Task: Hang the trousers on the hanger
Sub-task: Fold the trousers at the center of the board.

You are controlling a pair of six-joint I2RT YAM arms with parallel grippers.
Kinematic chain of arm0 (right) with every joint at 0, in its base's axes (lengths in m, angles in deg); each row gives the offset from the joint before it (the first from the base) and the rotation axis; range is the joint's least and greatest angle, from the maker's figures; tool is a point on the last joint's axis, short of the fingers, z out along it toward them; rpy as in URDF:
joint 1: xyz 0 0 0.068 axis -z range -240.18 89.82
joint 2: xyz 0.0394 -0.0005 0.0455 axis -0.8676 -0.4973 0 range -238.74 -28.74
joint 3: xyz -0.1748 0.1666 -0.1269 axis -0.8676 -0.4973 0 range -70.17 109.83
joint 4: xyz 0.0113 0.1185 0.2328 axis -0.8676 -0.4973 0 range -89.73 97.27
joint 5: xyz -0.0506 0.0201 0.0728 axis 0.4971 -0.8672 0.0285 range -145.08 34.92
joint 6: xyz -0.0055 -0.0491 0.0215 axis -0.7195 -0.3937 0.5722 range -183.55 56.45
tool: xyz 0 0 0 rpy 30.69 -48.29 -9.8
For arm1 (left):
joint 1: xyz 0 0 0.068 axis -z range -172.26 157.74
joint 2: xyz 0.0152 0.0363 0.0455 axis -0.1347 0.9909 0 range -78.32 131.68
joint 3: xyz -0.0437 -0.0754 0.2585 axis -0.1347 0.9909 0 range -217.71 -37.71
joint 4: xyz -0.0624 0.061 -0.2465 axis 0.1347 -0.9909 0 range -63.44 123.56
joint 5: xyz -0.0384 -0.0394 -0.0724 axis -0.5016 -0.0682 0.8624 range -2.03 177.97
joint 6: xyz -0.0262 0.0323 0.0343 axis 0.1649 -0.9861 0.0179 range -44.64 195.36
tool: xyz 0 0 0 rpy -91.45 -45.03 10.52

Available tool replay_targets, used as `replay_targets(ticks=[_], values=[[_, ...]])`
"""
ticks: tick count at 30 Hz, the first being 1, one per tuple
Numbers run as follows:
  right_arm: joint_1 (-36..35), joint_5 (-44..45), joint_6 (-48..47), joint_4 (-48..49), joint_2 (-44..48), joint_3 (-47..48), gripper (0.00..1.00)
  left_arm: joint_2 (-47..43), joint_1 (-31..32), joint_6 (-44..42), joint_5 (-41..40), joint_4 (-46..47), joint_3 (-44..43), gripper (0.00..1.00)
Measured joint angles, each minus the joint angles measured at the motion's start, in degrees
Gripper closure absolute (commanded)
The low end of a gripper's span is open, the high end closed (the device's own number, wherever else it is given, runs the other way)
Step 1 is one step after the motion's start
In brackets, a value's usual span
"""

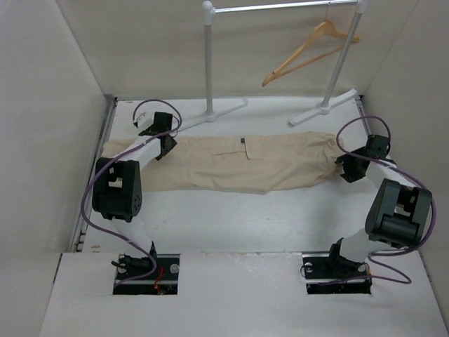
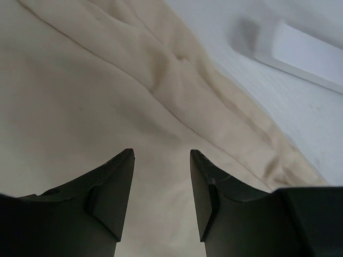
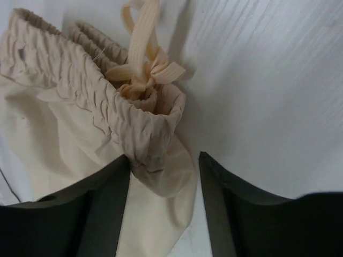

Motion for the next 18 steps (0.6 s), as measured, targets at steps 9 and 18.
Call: replay_targets(ticks=[9, 18], values=[[7.0, 0.3, 2.3, 3.3, -0.1, -1.6, 0.92, 2.1, -11.2, 0.7, -1.4, 1.4, 5.7, 0.57], [10.5, 5.0, 2.3, -0.7, 11.8, -6.6, 0.76, -7.6, -10.2, -1.0, -4.0, 1.0, 16.0, 0.56]])
